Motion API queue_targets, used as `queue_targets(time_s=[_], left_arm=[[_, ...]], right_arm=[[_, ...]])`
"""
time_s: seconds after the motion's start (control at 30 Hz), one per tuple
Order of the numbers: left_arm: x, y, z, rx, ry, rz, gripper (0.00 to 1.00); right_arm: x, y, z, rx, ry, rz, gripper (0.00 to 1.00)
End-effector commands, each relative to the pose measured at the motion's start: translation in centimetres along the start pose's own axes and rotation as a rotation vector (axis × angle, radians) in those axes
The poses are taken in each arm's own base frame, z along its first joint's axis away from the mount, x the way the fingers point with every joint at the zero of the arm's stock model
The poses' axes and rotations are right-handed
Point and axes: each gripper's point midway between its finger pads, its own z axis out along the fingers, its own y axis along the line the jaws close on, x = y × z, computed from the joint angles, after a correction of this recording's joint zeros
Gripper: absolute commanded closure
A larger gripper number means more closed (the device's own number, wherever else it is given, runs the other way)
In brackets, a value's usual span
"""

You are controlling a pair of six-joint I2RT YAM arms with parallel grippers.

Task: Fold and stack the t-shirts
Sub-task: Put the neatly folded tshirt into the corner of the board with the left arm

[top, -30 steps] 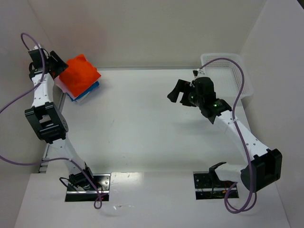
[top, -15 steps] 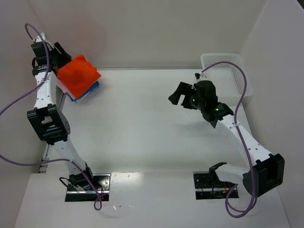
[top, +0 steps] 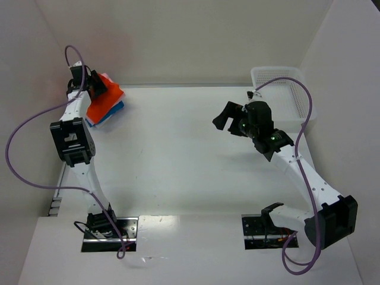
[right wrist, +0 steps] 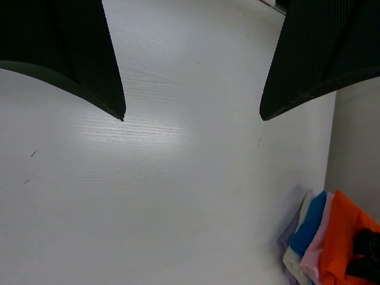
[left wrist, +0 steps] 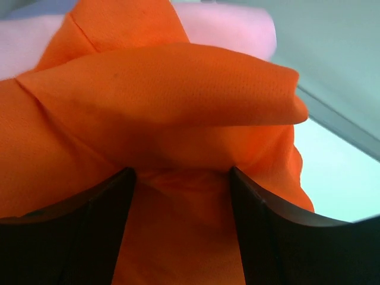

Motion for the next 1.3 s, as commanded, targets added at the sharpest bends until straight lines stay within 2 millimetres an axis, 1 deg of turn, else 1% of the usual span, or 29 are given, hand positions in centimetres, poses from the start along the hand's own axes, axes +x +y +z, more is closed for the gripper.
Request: queue_targets(time_s=[0.0, 0.07, 0.1, 0.13, 0.27, 0.3, 0.33, 0.37, 0.4, 0.43, 0.47, 0.5, 0.57, 0.6, 0.73, 0.8, 0.83, 0.87, 0.9, 0.93, 1.0, 1.03, 1.07, 1.1, 1.13, 1.17, 1.2, 1.23, 1.27], left_arm=[[-4.6, 0.1, 0.4, -0.032, -0.12, -0.028, 0.27], [-5.9, -0.2, 0.4, -0.038, -0.138, -0.029, 0.25], [-6.2, 0.2, 0.8, -0.063, -0.15, -0.03, 0.23], [-7.9, -1.0, -0.1, -0.048, -0.186, -0.027, 0.23], [-9.2, -1.0, 0.9, -0.062, -0.22, -0.021, 0.22], [-9.4, -1.1, 1.3, -0.061, -0.22, -0.021, 0.22], [-8.7, -1.0, 1.6, -0.063, -0.182, -0.008, 0.22], [-6.8, -0.5, 3.5, -0.07, -0.131, -0.004, 0.22], [-6.6, -1.1, 3.7, -0.067, -0.118, 0.001, 0.22], [-8.0, -1.6, 2.7, -0.061, -0.132, 0.0, 0.22], [-7.1, -1.2, 3.5, -0.07, -0.11, 0.012, 0.22], [-6.9, -1.7, 3.5, -0.076, -0.113, 0.018, 0.22], [-7.1, -1.8, 3.5, -0.072, -0.124, 0.017, 0.21], [-8.0, -2.2, 3.1, -0.063, -0.147, 0.016, 0.21], [-8.0, -2.2, 3.1, -0.063, -0.147, 0.015, 0.19], [-7.6, -1.8, 3.1, -0.08, -0.133, 0.025, 0.19], [-7.7, -1.8, 2.8, -0.081, -0.132, 0.025, 0.19], [-8.0, -1.9, 2.2, -0.079, -0.135, 0.025, 0.19], [-8.5, -2.1, 1.7, -0.076, -0.145, 0.024, 0.18], [-9.1, -2.3, 1.2, -0.072, -0.156, 0.034, 0.18], [-11.9, -3.4, -1.1, -0.045, -0.227, 0.038, 0.15], [-13.2, -3.5, -2.1, -0.033, -0.255, 0.033, 0.15], [-15.1, -4.2, -3.8, -0.016, -0.303, 0.039, 0.14], [-16.3, -4.1, -5.0, -0.004, -0.33, 0.034, 0.12], [-17.3, -4.5, -6.1, 0.006, -0.354, 0.033, 0.11], [-18.8, -5.2, -8.3, 0.02, -0.393, 0.031, 0.09], [-19.7, -4.9, -9.6, 0.017, -0.416, 0.038, 0.08], [-20.3, -5.1, -10.8, 0.02, -0.429, 0.046, 0.05], [-21.4, -5.5, -13.1, 0.028, -0.458, 0.057, 0.04]], right_arm=[[-1.6, 0.3, -0.6, -0.002, -0.06, 0.014, 0.01], [-1.8, 0.5, -0.5, -0.002, -0.06, 0.023, 0.01], [-1.8, 0.5, -0.5, -0.002, -0.06, 0.023, 0.01], [-1.8, 0.5, -0.5, -0.002, -0.06, 0.023, 0.01], [-1.9, 0.4, -0.4, 0.005, -0.065, 0.036, 0.01], [-1.4, 0.1, -0.3, 0.012, -0.056, 0.048, 0.01], [-1.4, 0.1, -0.3, 0.012, -0.055, 0.048, 0.01], [-1.4, 0.2, -0.3, 0.012, -0.056, 0.06, 0.01], [-1.4, 0.2, -0.3, 0.012, -0.056, 0.061, 0.01], [-1.4, 0.2, -0.3, 0.012, -0.056, 0.061, 0.01], [-1.5, 0.0, -0.3, 0.02, -0.062, 0.071, 0.01], [-1.7, 0.2, -0.5, 0.014, -0.069, 0.071, 0.01], [-1.8, 0.0, -0.5, 0.025, -0.078, 0.072, 0.01], [-2.1, -0.4, -0.8, 0.041, -0.088, 0.076, 0.01], [-2.5, -0.6, -1.0, 0.051, -0.107, 0.076, 0.01], [-2.6, -0.7, -1.3, 0.058, -0.112, 0.076, 0.01], [-3.3, -0.5, -1.8, 0.052, -0.134, 0.08, 0.01], [-3.3, -0.9, -1.8, 0.068, -0.135, 0.08, 0.01], [-3.7, -1.0, -2.2, 0.069, -0.151, 0.075, 0.01], [-4.7, -1.1, -2.7, 0.074, -0.181, 0.081, 0.01], [-6.2, -1.5, -3.5, 0.082, -0.223, 0.073, 0.01], [-7.1, -1.4, -4.3, 0.084, -0.25, 0.077, 0.01], [-7.8, -1.6, -4.9, 0.096, -0.274, 0.081, 0.01], [-8.0, -1.8, -5.2, 0.118, -0.275, 0.082, 0.01], [-9.2, -1.4, -5.9, 0.124, -0.305, 0.074, 0.01], [-9.9, -1.6, -6.4, 0.145, -0.33, 0.066, 0.01], [-10.3, -1.6, -6.7, 0.154, -0.341, 0.053, 0.01], [-11.1, -1.5, -7.5, 0.171, -0.358, 0.045, 0.01], [-11.6, -1.9, -8.0, 0.206, -0.378, 0.034, 0.01]])
